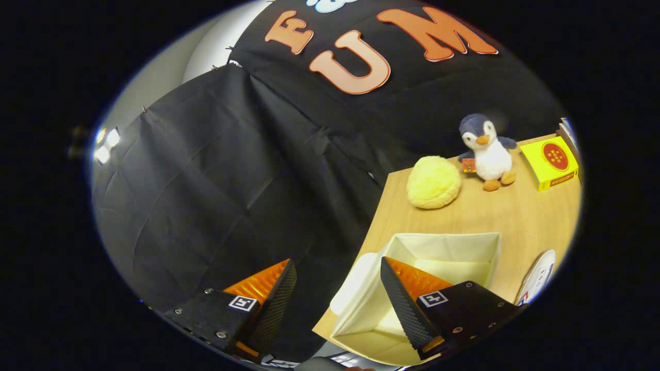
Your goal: Open the storage box then place both shoes into the box .Put the left shoe in first, then the right shoe, with the right side of both shoes facing outward in a uniform manner.
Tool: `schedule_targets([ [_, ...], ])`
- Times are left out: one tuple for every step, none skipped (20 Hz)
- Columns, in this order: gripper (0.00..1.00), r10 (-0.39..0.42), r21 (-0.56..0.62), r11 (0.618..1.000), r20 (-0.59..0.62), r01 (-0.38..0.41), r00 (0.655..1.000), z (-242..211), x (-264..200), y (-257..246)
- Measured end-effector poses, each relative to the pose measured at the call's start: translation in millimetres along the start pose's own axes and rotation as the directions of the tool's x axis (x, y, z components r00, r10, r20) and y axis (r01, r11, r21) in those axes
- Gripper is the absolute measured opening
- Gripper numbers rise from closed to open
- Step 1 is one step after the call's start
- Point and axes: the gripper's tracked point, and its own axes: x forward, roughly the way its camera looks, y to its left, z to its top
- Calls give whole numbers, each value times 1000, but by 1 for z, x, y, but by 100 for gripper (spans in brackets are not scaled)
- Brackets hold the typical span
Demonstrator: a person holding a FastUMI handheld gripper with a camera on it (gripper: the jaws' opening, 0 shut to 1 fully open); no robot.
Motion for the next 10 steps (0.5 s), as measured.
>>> schedule_targets([
  [98,-27,-17,999,20,27,999,5,-10,-12],
  [98,-52,-36,998,38,53,998,8,-21,-26],
  [98,-74,-52,996,55,77,996,9,-30,-40],
  [98,-97,-66,993,72,101,993,12,-42,-54],
  [98,-120,-79,989,88,127,989,14,-52,-68],
  [98,-154,-90,982,103,163,983,16,-63,-85],
  [98,-194,-95,974,110,205,975,15,-74,-102],
  [98,-229,-103,965,110,240,967,13,-84,-120],
  [98,-262,-115,955,108,274,959,7,-95,-136],
  [98,-298,-125,942,108,310,948,3,-106,-152],
])
